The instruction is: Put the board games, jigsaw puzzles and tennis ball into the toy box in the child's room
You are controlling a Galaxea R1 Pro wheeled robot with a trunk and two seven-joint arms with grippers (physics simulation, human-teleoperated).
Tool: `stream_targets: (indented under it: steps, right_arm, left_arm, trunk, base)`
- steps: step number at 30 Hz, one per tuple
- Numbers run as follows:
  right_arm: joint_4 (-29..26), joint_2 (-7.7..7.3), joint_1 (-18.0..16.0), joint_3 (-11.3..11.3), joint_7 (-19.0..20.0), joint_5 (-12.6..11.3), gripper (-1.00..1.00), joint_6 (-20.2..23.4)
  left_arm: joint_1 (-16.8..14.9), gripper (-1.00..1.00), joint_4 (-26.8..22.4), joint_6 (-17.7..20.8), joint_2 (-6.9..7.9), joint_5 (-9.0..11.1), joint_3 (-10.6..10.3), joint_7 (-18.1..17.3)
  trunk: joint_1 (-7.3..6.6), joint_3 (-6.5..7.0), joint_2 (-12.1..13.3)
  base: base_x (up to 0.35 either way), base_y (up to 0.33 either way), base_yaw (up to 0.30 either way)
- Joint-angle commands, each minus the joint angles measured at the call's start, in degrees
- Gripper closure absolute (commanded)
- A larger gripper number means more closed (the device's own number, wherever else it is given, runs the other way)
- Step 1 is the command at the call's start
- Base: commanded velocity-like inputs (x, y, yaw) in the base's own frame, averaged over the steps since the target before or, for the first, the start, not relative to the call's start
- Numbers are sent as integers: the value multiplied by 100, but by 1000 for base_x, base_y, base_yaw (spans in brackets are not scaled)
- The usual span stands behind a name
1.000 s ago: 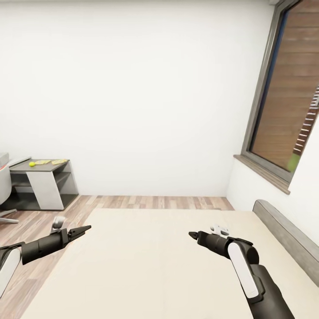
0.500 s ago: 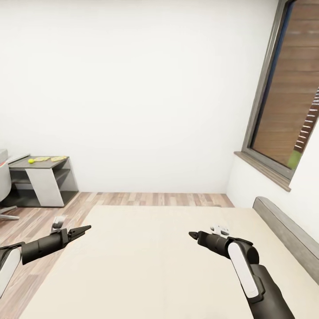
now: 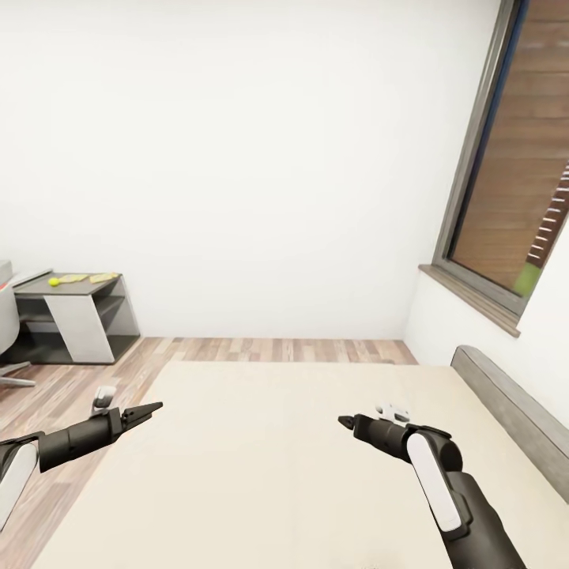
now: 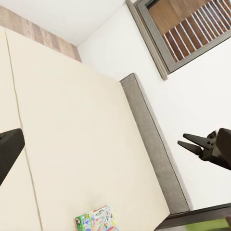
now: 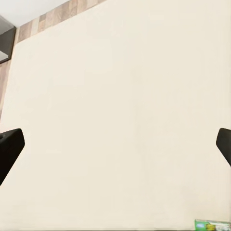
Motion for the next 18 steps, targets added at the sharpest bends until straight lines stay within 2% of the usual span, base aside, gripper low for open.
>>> stream_targets:
  steps: [1,18]
  right_arm:
    - [39,-8,-16,-1,-60,-58,-100,21]
    - [239,-29,-73,-12,-66,-50,-100,20]
  left_arm:
    - [-6,-100,0,27,1,5,3,-13]
    - [-3,-100,-3,27,1,5,3,-15]
  trunk:
    - [4,-23,-14]
    - [4,-182,-14]
  base:
    - [0,0,0]
    - [0,-4,0]
